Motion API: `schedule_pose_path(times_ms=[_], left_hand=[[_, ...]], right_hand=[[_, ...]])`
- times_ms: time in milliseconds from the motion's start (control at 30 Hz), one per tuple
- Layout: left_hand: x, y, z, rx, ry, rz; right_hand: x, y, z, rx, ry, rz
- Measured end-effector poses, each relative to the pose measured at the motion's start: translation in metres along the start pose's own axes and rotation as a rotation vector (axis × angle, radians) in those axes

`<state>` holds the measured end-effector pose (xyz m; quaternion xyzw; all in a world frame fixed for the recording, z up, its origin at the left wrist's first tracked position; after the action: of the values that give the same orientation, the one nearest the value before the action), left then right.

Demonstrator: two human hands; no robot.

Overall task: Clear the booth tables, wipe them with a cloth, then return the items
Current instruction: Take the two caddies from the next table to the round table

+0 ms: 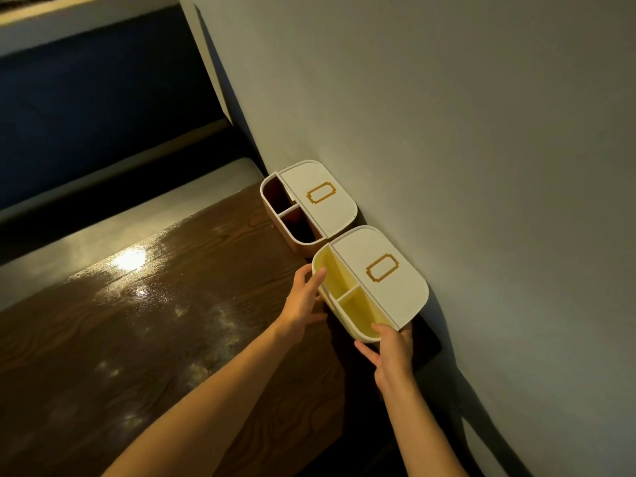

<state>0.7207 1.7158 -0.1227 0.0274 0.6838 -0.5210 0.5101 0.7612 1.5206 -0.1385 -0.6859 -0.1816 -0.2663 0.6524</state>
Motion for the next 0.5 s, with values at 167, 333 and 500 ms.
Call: schedule_pose_path(times_ms=[167,333,500], left_hand=[[0.001,-0.027,-0.013,0.043,-0.051,0.040],[-0.025,-0.053,-0.035,0.061,-0.264,0.128],[-0.062,-0.070,-0.078,-0.035,-0.461,0.271]], right_hand=[[0.026,-0.037,-0.002,0.024,-0.014,-0.138],[0.060,-0.077,0.029,0.143,-0.067,-0.308],[0.072,-0.107,0.083,0.282,-0.108,-0.345]])
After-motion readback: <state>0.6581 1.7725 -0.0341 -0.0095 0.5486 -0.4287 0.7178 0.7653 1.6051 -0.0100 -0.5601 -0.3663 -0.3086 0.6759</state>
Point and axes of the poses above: each hand's wrist, its own y-axis towards the middle knuckle, its own z-axis out of the palm, x = y × z, the point moved 10 cm from there along y, towards the middle knuckle, and after that the axes turned 6 degrees about -x, right-handed, at the moved point
